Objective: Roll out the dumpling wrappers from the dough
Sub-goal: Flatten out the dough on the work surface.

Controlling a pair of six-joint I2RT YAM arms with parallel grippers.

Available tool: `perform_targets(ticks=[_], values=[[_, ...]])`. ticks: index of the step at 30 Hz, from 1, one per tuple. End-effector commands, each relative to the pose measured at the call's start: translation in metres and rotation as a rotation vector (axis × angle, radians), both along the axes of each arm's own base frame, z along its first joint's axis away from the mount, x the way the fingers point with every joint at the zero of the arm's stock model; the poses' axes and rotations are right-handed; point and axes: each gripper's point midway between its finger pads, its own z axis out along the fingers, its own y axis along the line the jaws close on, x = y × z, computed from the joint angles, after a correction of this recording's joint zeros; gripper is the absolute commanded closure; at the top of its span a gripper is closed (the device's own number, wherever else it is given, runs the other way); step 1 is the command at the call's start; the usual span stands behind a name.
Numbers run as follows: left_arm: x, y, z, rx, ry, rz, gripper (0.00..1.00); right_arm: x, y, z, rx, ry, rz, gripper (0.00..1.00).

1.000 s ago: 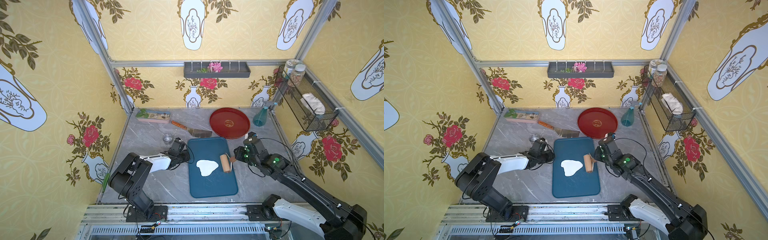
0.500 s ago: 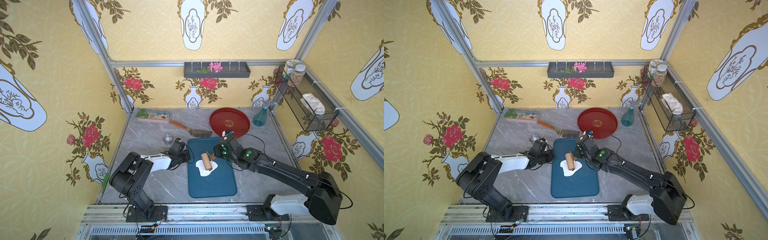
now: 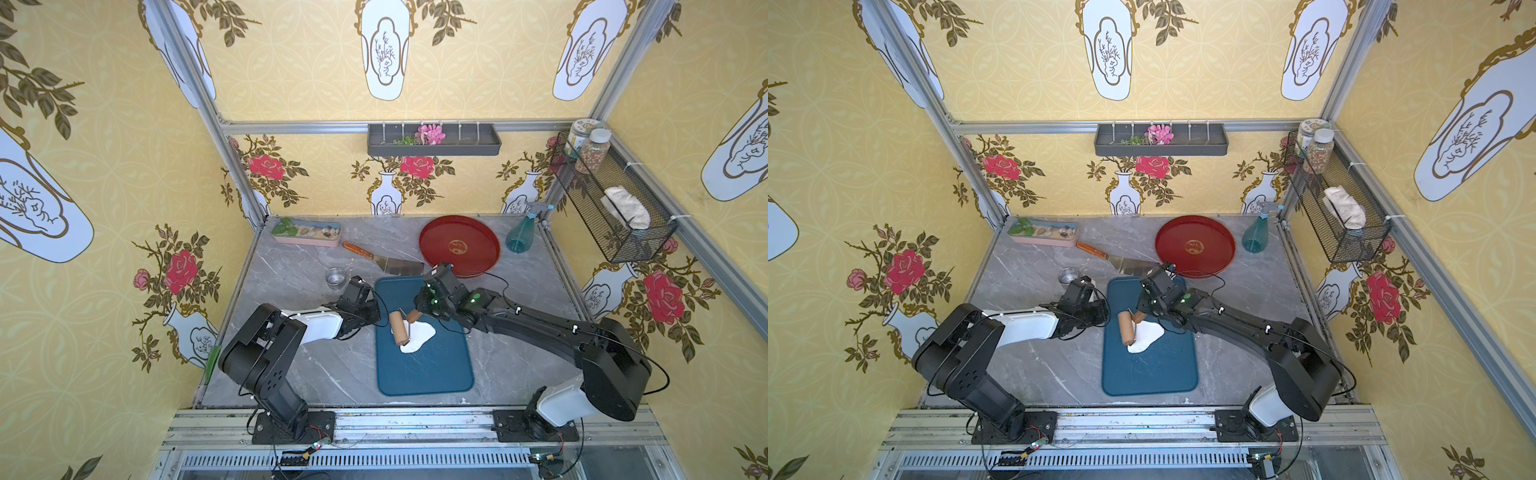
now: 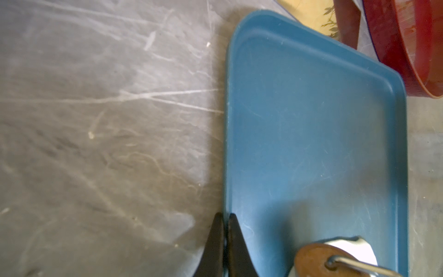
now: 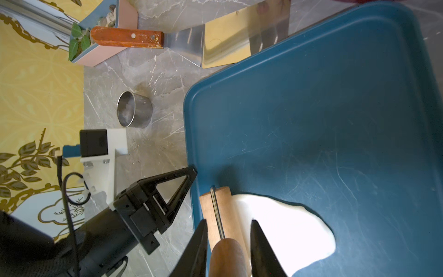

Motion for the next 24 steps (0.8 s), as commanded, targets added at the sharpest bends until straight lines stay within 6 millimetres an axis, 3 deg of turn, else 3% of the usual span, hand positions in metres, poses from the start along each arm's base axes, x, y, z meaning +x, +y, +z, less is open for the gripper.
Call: perform_targets(ticks=[1, 7, 13, 19, 24], values=[[-0.022, 0.018, -0.023, 0.094, 0.099, -0.002, 1.00, -0.008, -0.021, -0.026, 0.000, 0.119, -0.029, 1.00], [-0.022, 0.019, -0.024, 0.098, 0.100, -0.001, 1.00, -0.023, -0.075, -0.048, -0.067, 0.175, -0.081, 1.00], [-0.021, 0.019, -0.023, 0.101, 0.097, 0.003, 1.00, -0.045, -0.120, -0.057, -0.136, 0.204, -0.130, 1.00], [-0.021, 0.020, -0.023, 0.102, 0.097, 0.003, 1.00, -0.057, -0.149, -0.059, -0.151, 0.226, -0.166, 1.00], [-0.020, 0.019, -0.023, 0.101, 0.096, 0.003, 1.00, -0.059, -0.159, -0.047, -0.145, 0.198, -0.178, 1.00]])
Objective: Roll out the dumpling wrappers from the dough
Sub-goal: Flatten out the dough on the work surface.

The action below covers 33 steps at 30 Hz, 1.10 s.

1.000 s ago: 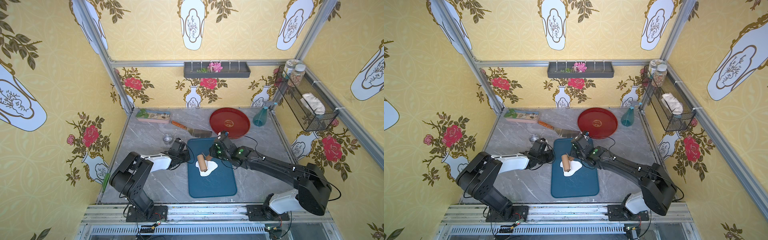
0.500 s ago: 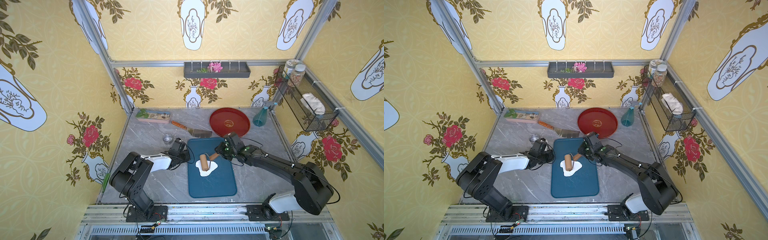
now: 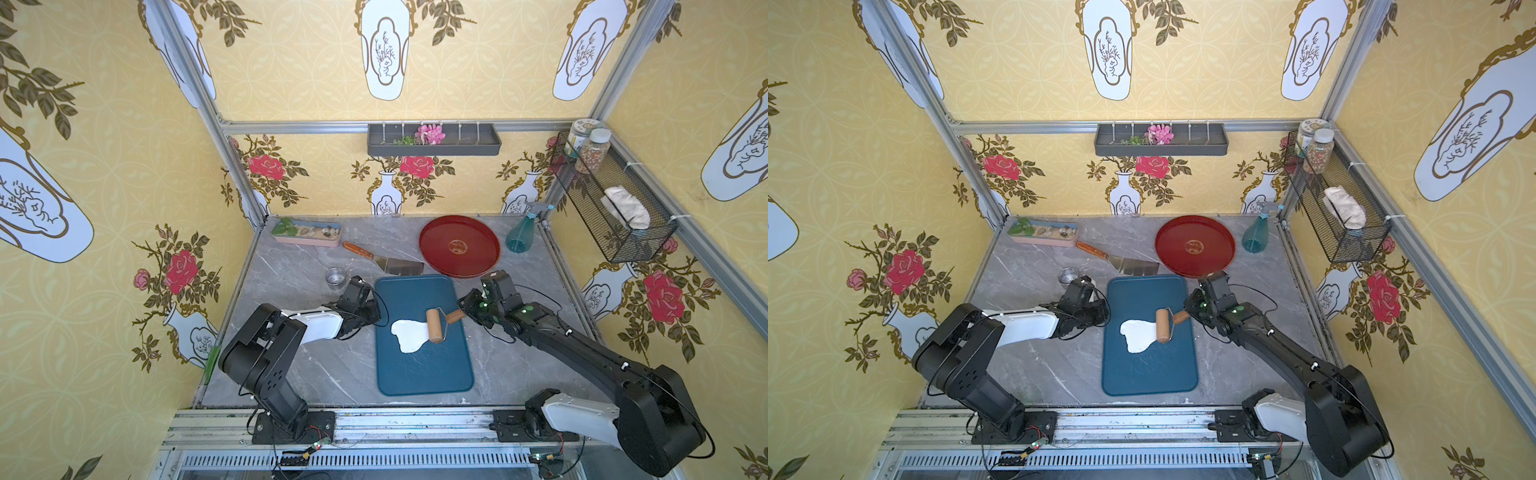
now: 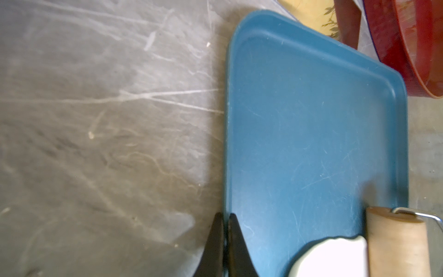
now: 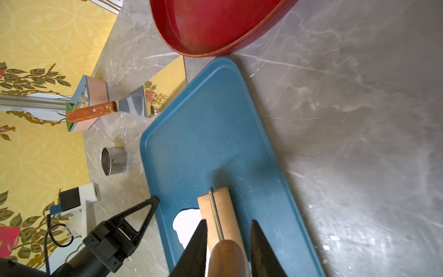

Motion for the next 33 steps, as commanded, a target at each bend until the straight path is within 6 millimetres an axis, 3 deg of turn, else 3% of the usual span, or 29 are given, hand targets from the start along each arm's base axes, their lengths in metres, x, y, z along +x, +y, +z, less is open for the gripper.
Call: perform_targets(ticks=[1, 8, 11, 14, 19, 23, 26, 33], values=[[-0.021, 0.019, -0.024, 0.099, 0.098, 0.002, 1.00, -0.042, -0.030, -0.027, -0.169, 0.156, 0.039, 1.00], [-0.020, 0.018, -0.023, 0.097, 0.097, 0.000, 1.00, -0.020, 0.007, 0.051, -0.022, -0.170, 0.144, 1.00], [-0.021, 0.018, -0.024, 0.096, 0.098, -0.001, 1.00, -0.019, 0.035, 0.082, -0.006, -0.278, 0.215, 1.00], [-0.020, 0.018, -0.023, 0.097, 0.097, -0.001, 1.00, -0.021, 0.070, 0.097, -0.012, -0.330, 0.282, 1.00], [-0.020, 0.018, -0.024, 0.095, 0.098, -0.002, 1.00, -0.019, 0.124, 0.088, -0.010, -0.304, 0.347, 1.00], [-0.021, 0.018, -0.024, 0.097, 0.100, -0.002, 1.00, -0.014, 0.148, 0.068, -0.019, -0.242, 0.358, 1.00], [-0.021, 0.018, -0.024, 0.096, 0.100, -0.002, 1.00, -0.010, 0.152, 0.058, -0.024, -0.208, 0.341, 1.00], [-0.021, 0.018, -0.024, 0.096, 0.100, -0.002, 1.00, -0.010, 0.135, 0.042, -0.067, -0.160, 0.303, 1.00]])
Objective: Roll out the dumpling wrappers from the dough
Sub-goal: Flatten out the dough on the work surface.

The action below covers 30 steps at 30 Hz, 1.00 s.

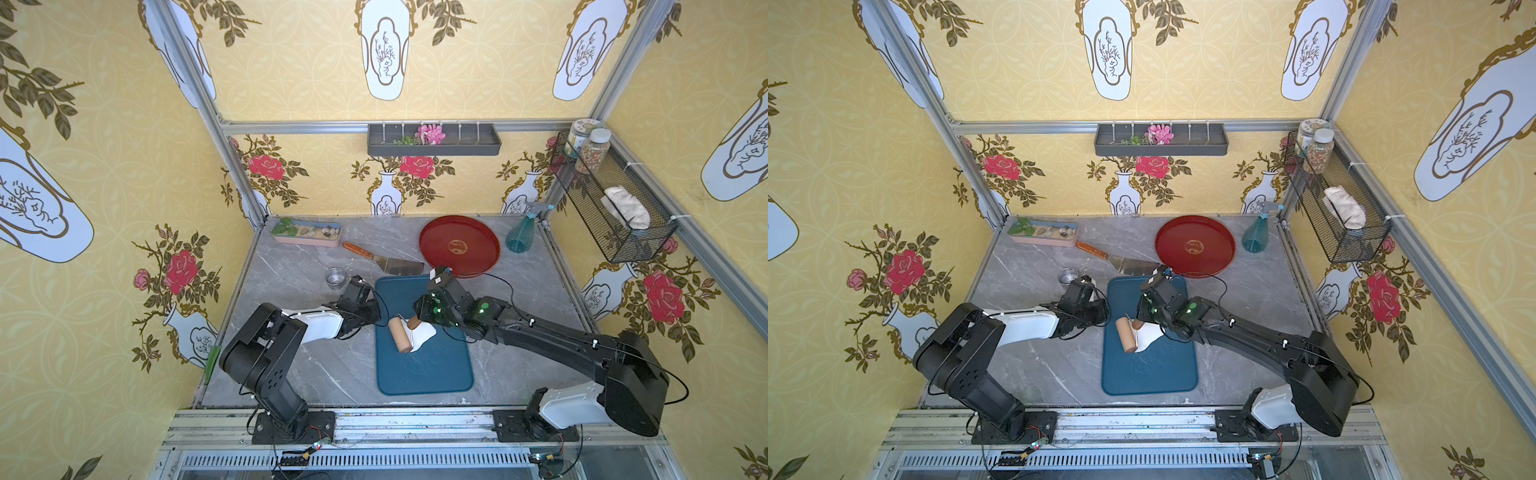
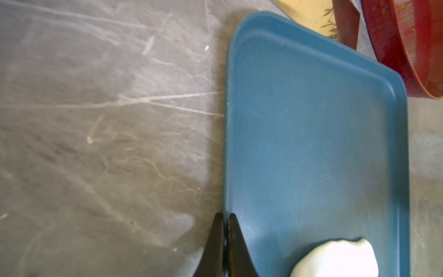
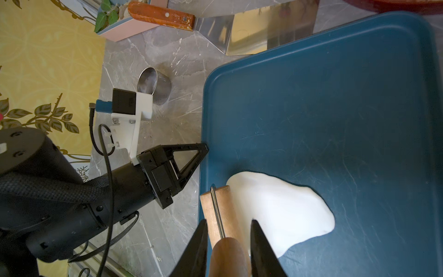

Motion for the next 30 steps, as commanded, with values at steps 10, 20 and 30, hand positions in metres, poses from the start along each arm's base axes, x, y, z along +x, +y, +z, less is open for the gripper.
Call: perform_targets(ticks=[10, 20, 30], values=[[-0.022, 0.018, -0.024, 0.095, 0.103, 0.002, 1.00, -0.001, -0.013, -0.019, -0.016, 0.042, -0.059, 1.00], [-0.022, 0.018, -0.024, 0.095, 0.103, 0.001, 1.00, -0.012, -0.008, -0.038, -0.048, 0.088, -0.054, 1.00], [-0.022, 0.019, -0.024, 0.096, 0.104, 0.001, 1.00, -0.008, -0.010, -0.021, -0.046, 0.053, -0.056, 1.00]])
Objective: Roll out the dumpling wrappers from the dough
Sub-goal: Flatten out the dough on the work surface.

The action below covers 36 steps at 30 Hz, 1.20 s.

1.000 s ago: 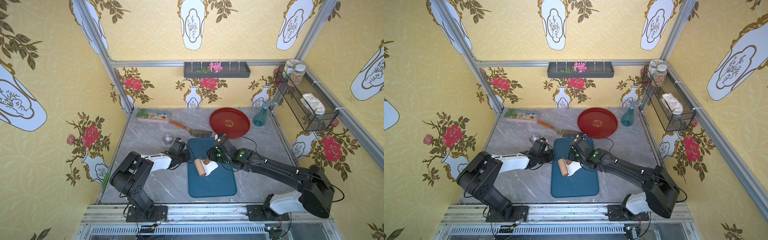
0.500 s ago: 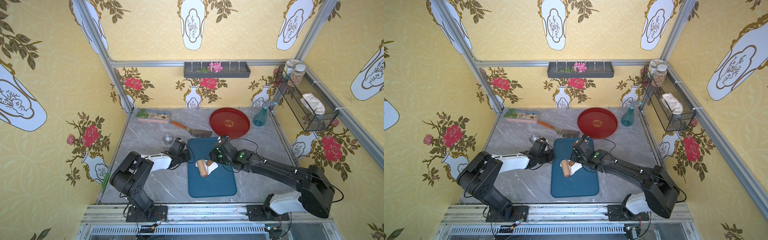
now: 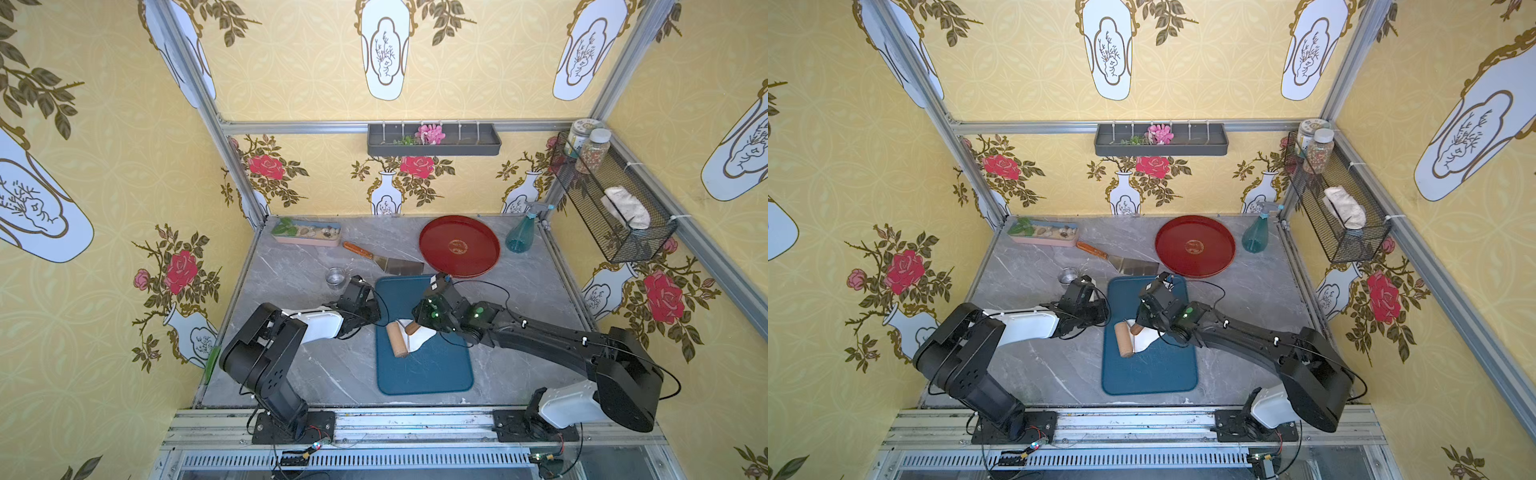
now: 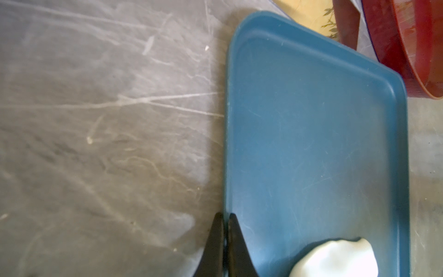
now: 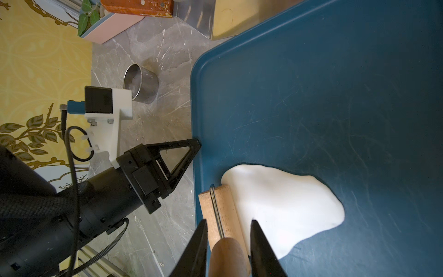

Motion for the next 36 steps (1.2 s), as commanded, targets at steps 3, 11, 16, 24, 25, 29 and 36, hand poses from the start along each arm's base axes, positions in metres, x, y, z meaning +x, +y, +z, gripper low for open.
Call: perform_targets(ticks=[3, 11, 16, 24, 25, 29, 36], values=[[-0.022, 0.019, -0.023, 0.096, 0.102, 0.001, 1.00, 0.002, -0.021, 0.005, -0.080, -0.010, -0.020, 1.00], [-0.022, 0.019, -0.024, 0.096, 0.103, 0.001, 1.00, 0.002, -0.062, -0.012, -0.096, 0.054, -0.084, 1.00], [-0.022, 0.019, -0.024, 0.096, 0.104, 0.003, 1.00, 0.003, -0.050, -0.010, -0.092, 0.046, -0.059, 1.00], [-0.022, 0.018, -0.023, 0.095, 0.102, 0.002, 1.00, -0.005, -0.016, -0.035, -0.115, 0.093, -0.006, 1.00], [-0.022, 0.019, -0.024, 0.095, 0.103, 0.003, 1.00, -0.006, -0.017, -0.037, -0.120, 0.104, -0.013, 1.00], [-0.022, 0.019, -0.023, 0.094, 0.101, 0.003, 1.00, -0.005, -0.036, -0.039, -0.147, 0.122, -0.061, 1.00], [-0.022, 0.019, -0.023, 0.094, 0.100, 0.002, 1.00, -0.002, -0.060, -0.021, -0.143, 0.085, -0.092, 1.00]])
